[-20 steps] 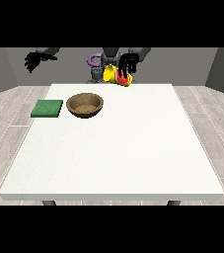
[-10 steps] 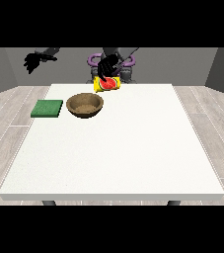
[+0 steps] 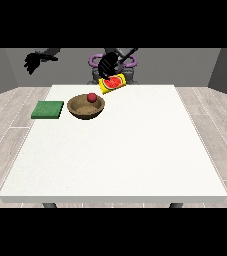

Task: Pick the cup and pour the ball into the bowl, then pick the bowl and place it on the pad

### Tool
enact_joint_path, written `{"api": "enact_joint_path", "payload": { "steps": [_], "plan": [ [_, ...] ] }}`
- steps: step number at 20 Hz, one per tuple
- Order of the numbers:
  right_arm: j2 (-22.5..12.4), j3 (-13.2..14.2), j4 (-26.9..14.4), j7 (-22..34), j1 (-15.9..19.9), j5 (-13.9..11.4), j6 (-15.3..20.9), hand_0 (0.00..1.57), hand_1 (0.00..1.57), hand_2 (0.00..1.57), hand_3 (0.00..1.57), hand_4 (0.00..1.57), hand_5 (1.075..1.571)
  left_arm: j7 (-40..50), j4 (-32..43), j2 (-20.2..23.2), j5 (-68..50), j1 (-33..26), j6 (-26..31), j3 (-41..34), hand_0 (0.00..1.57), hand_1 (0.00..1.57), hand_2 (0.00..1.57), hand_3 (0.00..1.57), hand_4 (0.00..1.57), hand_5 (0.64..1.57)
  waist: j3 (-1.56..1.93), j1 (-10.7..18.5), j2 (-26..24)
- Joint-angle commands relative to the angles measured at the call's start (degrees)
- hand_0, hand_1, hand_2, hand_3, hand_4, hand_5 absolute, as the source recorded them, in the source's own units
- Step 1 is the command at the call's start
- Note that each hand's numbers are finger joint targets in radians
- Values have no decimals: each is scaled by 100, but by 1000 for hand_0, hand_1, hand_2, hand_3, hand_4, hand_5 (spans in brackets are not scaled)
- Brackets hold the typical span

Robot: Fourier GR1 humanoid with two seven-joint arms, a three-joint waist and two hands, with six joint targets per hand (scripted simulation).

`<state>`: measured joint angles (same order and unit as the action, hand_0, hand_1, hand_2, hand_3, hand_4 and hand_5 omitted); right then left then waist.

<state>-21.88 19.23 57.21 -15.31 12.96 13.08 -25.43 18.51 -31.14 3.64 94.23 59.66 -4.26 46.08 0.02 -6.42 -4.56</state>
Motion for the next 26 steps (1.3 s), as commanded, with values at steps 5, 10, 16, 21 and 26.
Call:
{"api": "enact_joint_path", "payload": {
  "steps": [5,10,16,21,26],
  "plan": [
    [181,73,-43,336,-62,25,443,0,0,0,0,225,1565,439,-871,-25,-1786,-383,-1035,-2076,1306,1306,1571,1571,1571,1069,-61,645,-35],
    [111,247,42,313,-150,134,516,0,0,0,0,225,1565,62,-1503,-259,-3432,-1218,-2064,-3377,1023,1023,1257,941,1391,1300,-77,858,175],
    [586,-19,249,246,317,60,776,0,0,0,0,303,1568,-947,-2581,-359,-6285,-2157,-2527,-4092,0,0,0,0,0,1550,-130,680,1057],
    [1027,-158,355,265,695,-259,1664,0,0,0,0,201,1571,-2302,-3385,-363,-8171,-2730,-1680,-3945,0,0,0,0,0,1564,-50,1155,1253],
    [1556,-200,108,56,718,-403,2328,0,0,0,0,319,1570,-3129,-3565,-364,-8592,-3483,-978,-3715,0,0,0,0,0,1564,-7,1575,1245]
  ]
}}
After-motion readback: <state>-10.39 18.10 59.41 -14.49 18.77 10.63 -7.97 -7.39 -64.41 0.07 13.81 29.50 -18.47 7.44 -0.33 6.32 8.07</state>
